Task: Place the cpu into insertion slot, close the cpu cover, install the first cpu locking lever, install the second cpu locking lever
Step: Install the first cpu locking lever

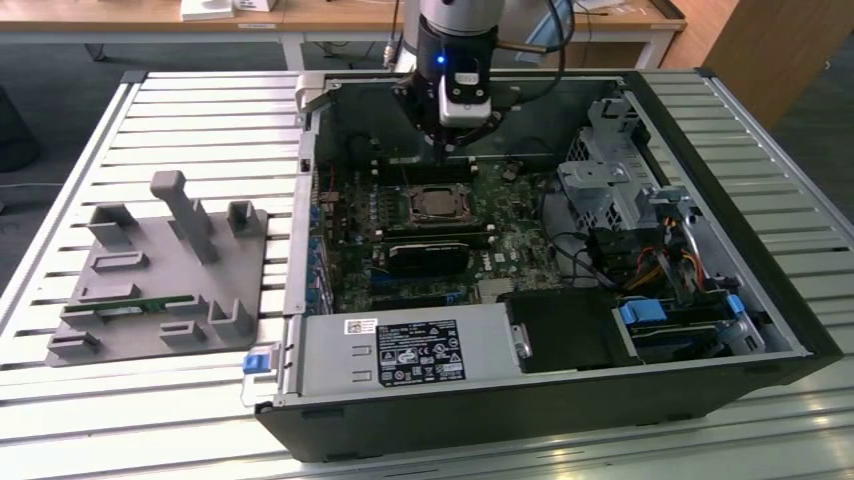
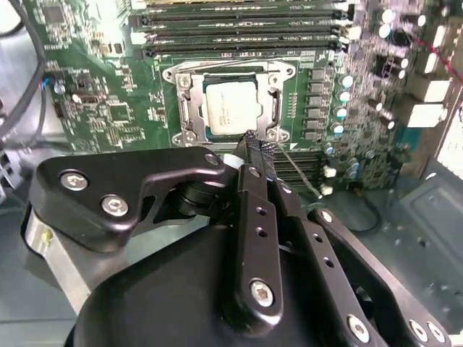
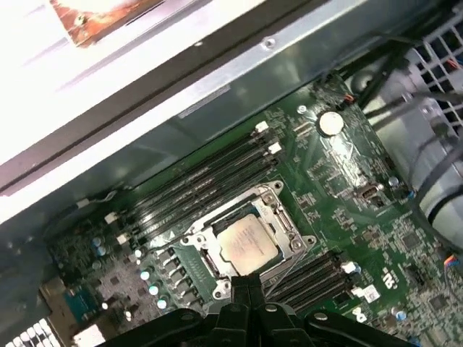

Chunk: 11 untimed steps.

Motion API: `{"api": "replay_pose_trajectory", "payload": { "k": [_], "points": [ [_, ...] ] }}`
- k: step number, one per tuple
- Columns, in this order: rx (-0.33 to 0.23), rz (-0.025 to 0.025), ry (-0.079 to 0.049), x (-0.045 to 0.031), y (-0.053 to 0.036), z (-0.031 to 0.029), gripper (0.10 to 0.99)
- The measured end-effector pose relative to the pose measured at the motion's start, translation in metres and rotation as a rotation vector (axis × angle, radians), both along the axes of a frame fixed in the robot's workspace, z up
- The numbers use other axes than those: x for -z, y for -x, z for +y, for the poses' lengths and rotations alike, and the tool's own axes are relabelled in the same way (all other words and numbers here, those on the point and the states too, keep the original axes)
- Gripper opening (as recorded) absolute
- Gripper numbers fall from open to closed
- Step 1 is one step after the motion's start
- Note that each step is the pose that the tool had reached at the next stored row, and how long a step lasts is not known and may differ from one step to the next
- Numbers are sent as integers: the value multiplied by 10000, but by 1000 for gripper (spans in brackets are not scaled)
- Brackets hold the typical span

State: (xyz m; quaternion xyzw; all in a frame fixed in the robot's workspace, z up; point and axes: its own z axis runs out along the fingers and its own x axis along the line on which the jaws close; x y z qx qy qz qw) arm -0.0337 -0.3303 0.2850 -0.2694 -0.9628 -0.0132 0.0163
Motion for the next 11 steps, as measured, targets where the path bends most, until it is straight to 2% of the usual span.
{"api": "replay_pose_trajectory", "payload": {
  "k": [11],
  "points": [
    [-1970,-3,1,3,0,0,106]
  ]
}}
